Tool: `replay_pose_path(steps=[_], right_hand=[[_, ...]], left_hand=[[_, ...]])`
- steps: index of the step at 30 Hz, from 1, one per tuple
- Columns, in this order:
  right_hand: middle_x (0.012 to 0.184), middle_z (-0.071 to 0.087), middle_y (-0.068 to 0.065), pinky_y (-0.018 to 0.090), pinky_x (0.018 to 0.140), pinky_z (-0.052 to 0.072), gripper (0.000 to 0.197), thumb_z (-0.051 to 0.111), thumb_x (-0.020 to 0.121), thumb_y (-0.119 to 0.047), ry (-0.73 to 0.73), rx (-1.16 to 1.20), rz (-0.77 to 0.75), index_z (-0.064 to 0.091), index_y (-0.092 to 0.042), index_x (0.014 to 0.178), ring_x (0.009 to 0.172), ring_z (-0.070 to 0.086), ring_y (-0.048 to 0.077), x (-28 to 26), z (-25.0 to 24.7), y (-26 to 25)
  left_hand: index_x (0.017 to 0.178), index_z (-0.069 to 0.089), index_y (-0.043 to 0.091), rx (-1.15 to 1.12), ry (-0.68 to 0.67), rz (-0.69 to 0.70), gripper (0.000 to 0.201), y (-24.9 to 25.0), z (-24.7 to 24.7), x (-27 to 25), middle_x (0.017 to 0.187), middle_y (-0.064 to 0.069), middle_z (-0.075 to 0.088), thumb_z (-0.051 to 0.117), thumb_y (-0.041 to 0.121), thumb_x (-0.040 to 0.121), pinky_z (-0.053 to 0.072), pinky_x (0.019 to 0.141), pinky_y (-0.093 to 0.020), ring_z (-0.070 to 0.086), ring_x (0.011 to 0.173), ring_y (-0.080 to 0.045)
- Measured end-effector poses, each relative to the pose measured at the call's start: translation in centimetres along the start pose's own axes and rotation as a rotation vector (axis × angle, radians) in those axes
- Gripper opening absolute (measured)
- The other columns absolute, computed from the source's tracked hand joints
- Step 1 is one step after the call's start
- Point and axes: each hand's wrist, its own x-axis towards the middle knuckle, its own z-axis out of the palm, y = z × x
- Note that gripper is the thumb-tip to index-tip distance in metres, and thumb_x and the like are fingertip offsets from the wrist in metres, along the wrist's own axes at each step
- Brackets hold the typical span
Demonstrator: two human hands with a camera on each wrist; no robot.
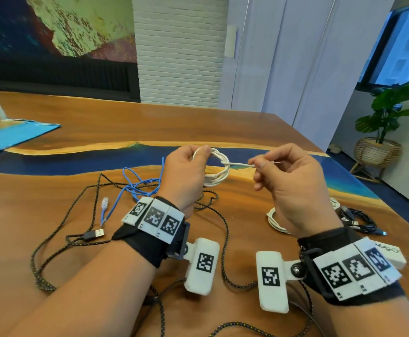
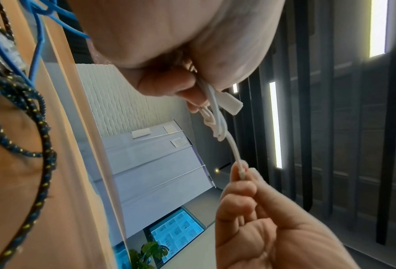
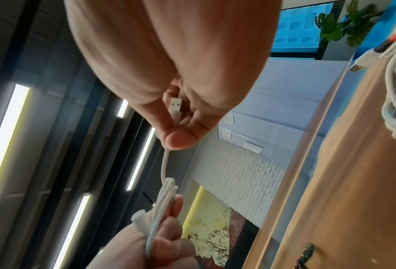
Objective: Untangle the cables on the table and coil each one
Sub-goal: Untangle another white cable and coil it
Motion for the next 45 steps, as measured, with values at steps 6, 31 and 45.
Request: replay_pose_path(steps=[6,31,45], right_hand=[[0.072,0.072,0.018,0.028,0.055,0.057,0.012,0.08,0.081,-0.001,-0.179,-0.335,0.113,0.077,-0.004,0.092,0.057,0.064,0.021,-0.2,-1.4,-1.2],[0.08,0.076,0.006,0.026,0.061,0.06,0.013,0.064,0.098,-0.007,-0.123,-0.397,0.033,0.075,-0.014,0.095,0.071,0.073,0.016,-0.9,1.0,0.3],[0.086,0.076,0.017,0.036,0.07,0.063,0.015,0.07,0.077,-0.01,-0.17,0.282,0.299,0.066,-0.007,0.091,0.073,0.073,0.025,-0.8,1.3,0.2]], left_hand=[[0.086,0.071,0.018,0.044,-0.009,0.047,0.023,0.2,0.2,-0.3,0.06,0.008,0.045,0.06,0.03,0.102,0.039,0.056,-0.032,0.042,0.058,-0.012],[0.089,0.066,0.018,-0.188,-0.143,-0.06,0.022,1.0,1.2,-1.6,0.065,0.003,0.045,0.055,0.027,0.105,0.035,0.041,-0.025,0.046,0.049,-0.013],[0.091,0.076,0.022,-0.206,-0.206,-0.069,0.017,1.4,0.8,-1.7,0.099,-0.033,0.07,0.065,0.03,0.1,0.05,0.061,-0.035,0.062,0.074,-0.033]])
